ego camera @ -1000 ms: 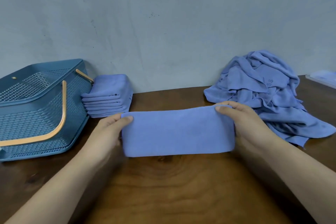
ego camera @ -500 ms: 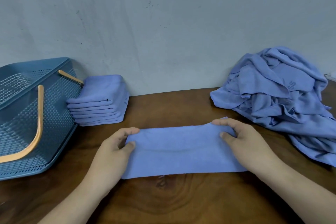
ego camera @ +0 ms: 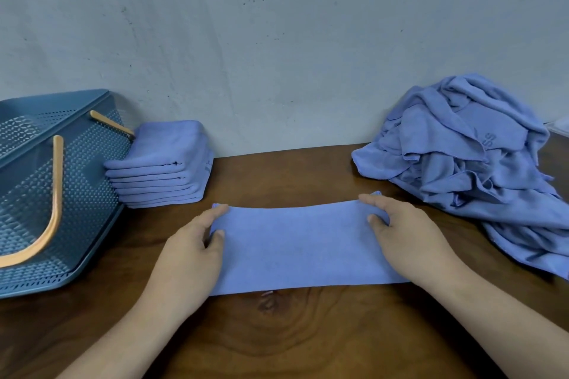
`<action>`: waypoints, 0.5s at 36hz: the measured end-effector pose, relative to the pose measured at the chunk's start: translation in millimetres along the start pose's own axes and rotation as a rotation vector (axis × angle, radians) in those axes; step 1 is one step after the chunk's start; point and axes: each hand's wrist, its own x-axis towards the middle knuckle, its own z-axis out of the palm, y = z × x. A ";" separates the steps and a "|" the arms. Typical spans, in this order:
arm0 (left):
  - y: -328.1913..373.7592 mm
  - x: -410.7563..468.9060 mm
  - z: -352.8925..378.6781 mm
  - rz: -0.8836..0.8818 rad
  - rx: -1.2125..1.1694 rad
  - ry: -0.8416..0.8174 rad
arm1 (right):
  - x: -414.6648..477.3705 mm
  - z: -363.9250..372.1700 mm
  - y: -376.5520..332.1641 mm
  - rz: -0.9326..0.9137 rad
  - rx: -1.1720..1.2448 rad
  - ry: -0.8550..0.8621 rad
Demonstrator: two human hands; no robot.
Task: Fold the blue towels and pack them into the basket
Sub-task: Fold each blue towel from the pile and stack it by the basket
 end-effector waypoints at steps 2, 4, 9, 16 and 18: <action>7.2 -2.0 1.3 0.006 0.036 -0.006 | -2.6 0.1 -4.3 -0.003 -0.079 0.002; 12.0 -3.0 2.3 0.022 0.073 -0.015 | -4.3 -0.1 -8.8 -0.005 -0.136 0.010; 14.2 -11.8 -2.7 0.085 0.070 -0.042 | -17.2 -5.2 -12.9 -0.052 -0.105 -0.008; 1.1 -14.5 0.4 0.247 0.240 -0.042 | -18.1 5.8 -1.3 -0.138 -0.329 0.010; 0.1 -10.7 1.3 0.256 0.287 -0.041 | -14.0 9.2 2.0 -0.138 -0.393 0.016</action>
